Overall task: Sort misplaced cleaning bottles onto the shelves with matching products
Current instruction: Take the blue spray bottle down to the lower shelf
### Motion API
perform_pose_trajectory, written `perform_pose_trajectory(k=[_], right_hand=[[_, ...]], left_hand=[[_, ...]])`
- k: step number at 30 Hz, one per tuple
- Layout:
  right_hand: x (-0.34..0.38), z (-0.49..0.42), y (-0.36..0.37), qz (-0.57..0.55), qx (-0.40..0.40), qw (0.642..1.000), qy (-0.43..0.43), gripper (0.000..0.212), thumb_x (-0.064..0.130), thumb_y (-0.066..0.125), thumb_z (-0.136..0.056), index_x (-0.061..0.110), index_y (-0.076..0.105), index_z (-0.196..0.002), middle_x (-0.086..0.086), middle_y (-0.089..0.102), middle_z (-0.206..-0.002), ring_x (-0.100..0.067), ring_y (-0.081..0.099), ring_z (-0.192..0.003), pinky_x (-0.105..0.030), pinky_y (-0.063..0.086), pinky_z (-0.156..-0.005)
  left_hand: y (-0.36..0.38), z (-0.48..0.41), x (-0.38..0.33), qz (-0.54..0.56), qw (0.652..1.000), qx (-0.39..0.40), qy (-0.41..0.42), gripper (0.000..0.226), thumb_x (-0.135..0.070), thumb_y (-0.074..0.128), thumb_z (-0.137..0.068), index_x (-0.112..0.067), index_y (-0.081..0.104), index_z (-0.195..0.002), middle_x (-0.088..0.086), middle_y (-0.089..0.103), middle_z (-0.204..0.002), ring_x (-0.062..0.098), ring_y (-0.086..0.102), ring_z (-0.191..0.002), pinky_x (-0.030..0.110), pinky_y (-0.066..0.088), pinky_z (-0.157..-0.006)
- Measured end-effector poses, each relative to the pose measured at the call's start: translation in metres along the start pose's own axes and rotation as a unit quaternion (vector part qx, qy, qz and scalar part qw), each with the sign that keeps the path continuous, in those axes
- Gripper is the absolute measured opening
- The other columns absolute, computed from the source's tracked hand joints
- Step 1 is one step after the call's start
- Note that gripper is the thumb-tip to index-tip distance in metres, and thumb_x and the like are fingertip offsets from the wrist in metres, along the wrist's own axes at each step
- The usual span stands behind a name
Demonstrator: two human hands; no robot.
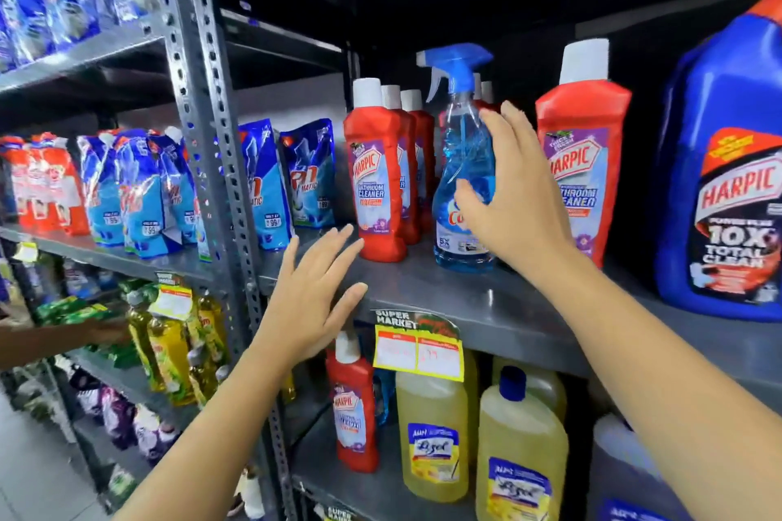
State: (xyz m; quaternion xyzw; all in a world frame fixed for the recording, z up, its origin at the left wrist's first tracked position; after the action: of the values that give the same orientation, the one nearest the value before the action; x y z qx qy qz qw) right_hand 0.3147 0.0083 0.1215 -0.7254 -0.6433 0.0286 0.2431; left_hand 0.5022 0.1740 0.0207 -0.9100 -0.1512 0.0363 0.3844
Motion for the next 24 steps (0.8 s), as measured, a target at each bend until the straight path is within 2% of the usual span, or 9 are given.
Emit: perform_pose_trajectory(k=[3, 6, 9, 12, 16, 21, 24], right_hand=[[-0.001, -0.017, 0.004, 0.000, -0.007, 1.000, 0.020, 0.075, 0.020, 0.065, -0.086, 0.009, 0.026, -0.149, -0.013, 0.023, -0.158, -0.026, 0.021, -0.148, -0.025, 0.023, -0.111], [-0.010, -0.028, 0.013, -0.018, -0.008, 0.996, 0.081, 0.084, 0.024, 0.067, -0.085, 0.007, 0.019, -0.151, -0.012, 0.026, -0.156, -0.023, 0.030, -0.141, -0.013, 0.019, -0.101], [-0.019, -0.031, 0.028, -0.032, 0.030, 0.983, 0.179, 0.094, 0.031, 0.072, -0.083, 0.011, 0.014, -0.154, -0.010, 0.034, -0.154, -0.024, 0.037, -0.138, -0.021, 0.024, -0.094], [-0.022, -0.031, 0.043, -0.034, 0.051, 0.974, 0.219, 0.102, 0.033, 0.080, -0.076, 0.011, 0.016, -0.152, -0.008, 0.048, -0.146, -0.024, 0.048, -0.131, -0.029, 0.037, -0.101], [-0.025, -0.032, 0.048, -0.023, 0.057, 0.961, 0.271, 0.077, 0.032, 0.085, -0.069, 0.015, 0.042, -0.131, -0.005, 0.061, -0.127, -0.025, 0.061, -0.113, -0.044, 0.050, -0.097], [-0.013, -0.029, 0.052, 0.007, 0.030, 0.957, 0.289, 0.066, 0.027, 0.084, -0.071, 0.011, 0.042, -0.119, -0.005, 0.061, -0.113, -0.029, 0.063, -0.105, -0.048, 0.052, -0.092], [0.002, -0.019, 0.052, 0.049, -0.012, 0.963, 0.265, 0.066, 0.026, 0.082, -0.074, 0.008, 0.041, -0.122, -0.010, 0.061, -0.118, -0.032, 0.061, -0.107, -0.046, 0.049, -0.093]], left_hand=[[0.001, -0.016, 0.009, 0.019, 0.998, 0.029, 0.045, 0.057, -0.049, 0.025, -0.097, -0.022, 0.028, -0.148, -0.003, 0.025, -0.157, 0.015, 0.019, -0.145, 0.044, 0.013, -0.118], [0.008, -0.021, 0.013, 0.056, 0.994, 0.069, 0.066, 0.055, -0.046, 0.025, -0.097, -0.019, 0.046, -0.140, 0.001, 0.040, -0.150, 0.019, 0.032, -0.140, 0.044, 0.024, -0.115], [0.015, -0.017, 0.014, 0.118, 0.988, 0.092, 0.039, 0.053, -0.045, 0.026, -0.095, -0.021, 0.052, -0.134, 0.000, 0.051, -0.142, 0.017, 0.043, -0.133, 0.043, 0.033, -0.111], [0.018, -0.015, 0.018, 0.110, 0.987, 0.103, 0.056, 0.062, -0.055, 0.021, -0.092, -0.022, 0.048, -0.138, 0.000, 0.047, -0.146, 0.015, 0.039, -0.136, 0.045, 0.031, -0.112], [0.018, -0.016, 0.021, 0.111, 0.986, 0.105, 0.065, 0.063, -0.060, 0.021, -0.095, -0.022, 0.046, -0.139, 0.001, 0.045, -0.147, 0.015, 0.037, -0.137, 0.043, 0.029, -0.113], [0.023, -0.014, 0.025, 0.125, 0.987, 0.077, 0.068, 0.055, -0.053, 0.035, -0.096, -0.020, 0.051, -0.135, 0.006, 0.050, -0.144, 0.019, 0.041, -0.134, 0.046, 0.031, -0.110], [0.027, -0.014, 0.026, 0.127, 0.988, 0.045, 0.074, 0.052, -0.051, 0.039, -0.097, -0.015, 0.057, -0.129, 0.010, 0.057, -0.136, 0.022, 0.049, -0.129, 0.047, 0.036, -0.105]])
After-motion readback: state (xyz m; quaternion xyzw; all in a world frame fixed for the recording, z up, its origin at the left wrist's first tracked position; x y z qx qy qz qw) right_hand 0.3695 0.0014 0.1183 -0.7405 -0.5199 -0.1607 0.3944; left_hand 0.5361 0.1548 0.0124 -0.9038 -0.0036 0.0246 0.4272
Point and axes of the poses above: each hand's wrist, its own z-axis away from the middle knuckle, its own y-axis out of the palm, x = y × z, the point moved 2 cm from there along -z, towards the middle knuckle
